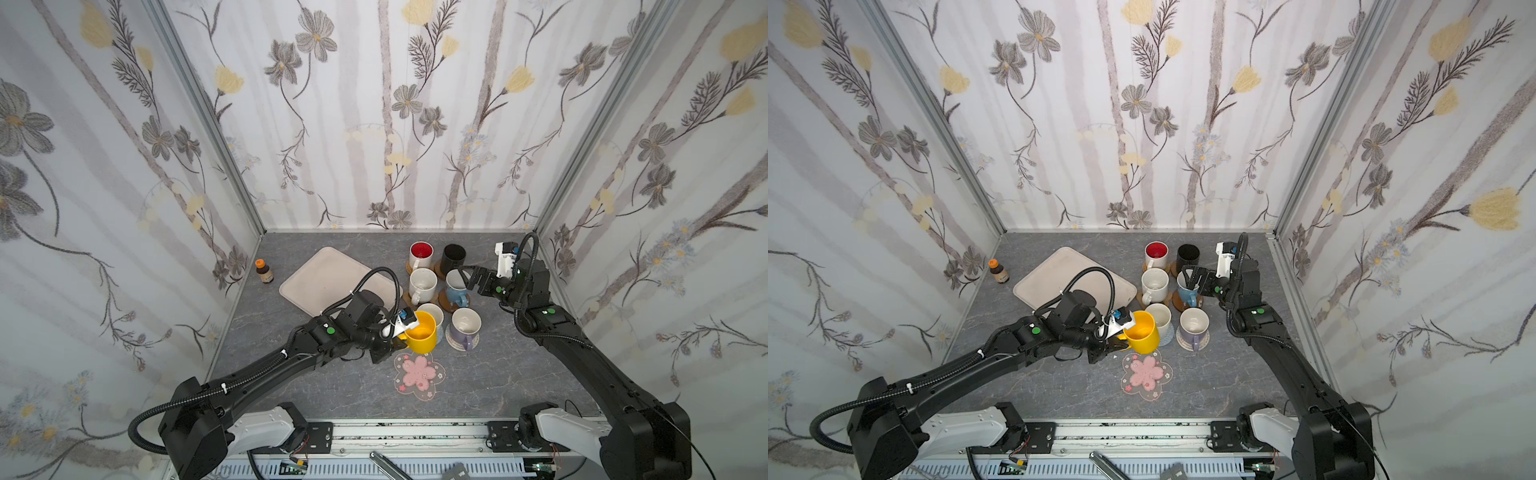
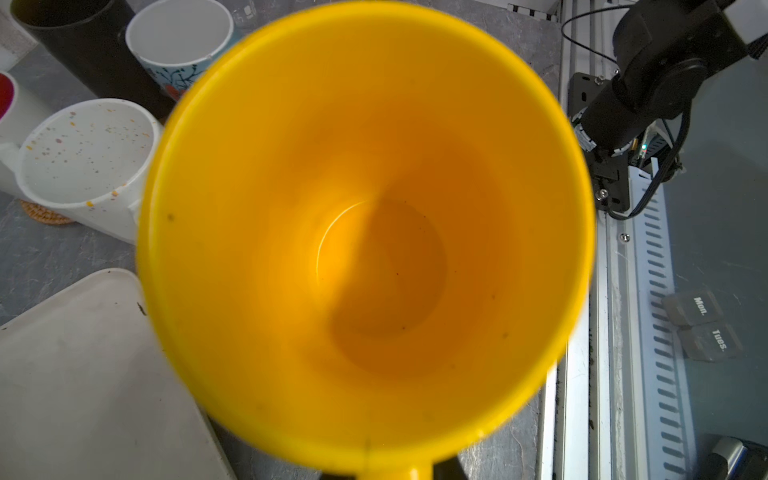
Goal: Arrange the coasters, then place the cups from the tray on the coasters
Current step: 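Lift the yellow mug with the left gripper and carry it toward the pink flower coaster, then lower the yellow mug onto the pink flower coaster and open the left gripper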
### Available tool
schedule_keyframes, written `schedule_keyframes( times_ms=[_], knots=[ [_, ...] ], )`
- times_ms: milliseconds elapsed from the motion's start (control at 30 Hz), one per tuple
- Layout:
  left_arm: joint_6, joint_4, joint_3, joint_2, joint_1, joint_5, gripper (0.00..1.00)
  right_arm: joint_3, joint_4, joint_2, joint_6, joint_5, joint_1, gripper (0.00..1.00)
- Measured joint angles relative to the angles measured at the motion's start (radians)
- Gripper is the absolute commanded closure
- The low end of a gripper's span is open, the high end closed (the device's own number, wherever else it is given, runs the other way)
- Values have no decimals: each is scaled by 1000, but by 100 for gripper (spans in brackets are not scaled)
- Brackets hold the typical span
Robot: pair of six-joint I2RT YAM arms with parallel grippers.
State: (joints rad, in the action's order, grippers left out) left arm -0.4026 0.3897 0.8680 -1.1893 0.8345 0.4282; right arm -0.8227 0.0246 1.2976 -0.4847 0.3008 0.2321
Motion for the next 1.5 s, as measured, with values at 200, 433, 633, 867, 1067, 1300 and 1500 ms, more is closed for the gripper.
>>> schedule_keyframes(
  times_ms=[200,433,633,867,1067,1300,1500],
  knots=[
    [-40,-5,-32,-14,45,-39,100,0,2,-2,0,0,-5,0],
    [-82,-20,-92,-40,90,-66,100,8,18,-2,0,0,-11,0],
    [-111,-57,-126,-56,98,-69,100,22,27,-2,0,3,-16,0],
    [-121,-101,-150,-105,103,-68,100,26,31,-3,0,6,-21,0],
    [-144,-120,-163,-132,106,-69,100,34,35,-3,-1,7,-24,0],
    [-159,-149,-178,-162,123,-85,100,45,46,-3,-4,7,-28,0],
    [-160,-160,-180,-187,125,-102,100,46,62,-11,-4,7,-29,0]
  ],
)
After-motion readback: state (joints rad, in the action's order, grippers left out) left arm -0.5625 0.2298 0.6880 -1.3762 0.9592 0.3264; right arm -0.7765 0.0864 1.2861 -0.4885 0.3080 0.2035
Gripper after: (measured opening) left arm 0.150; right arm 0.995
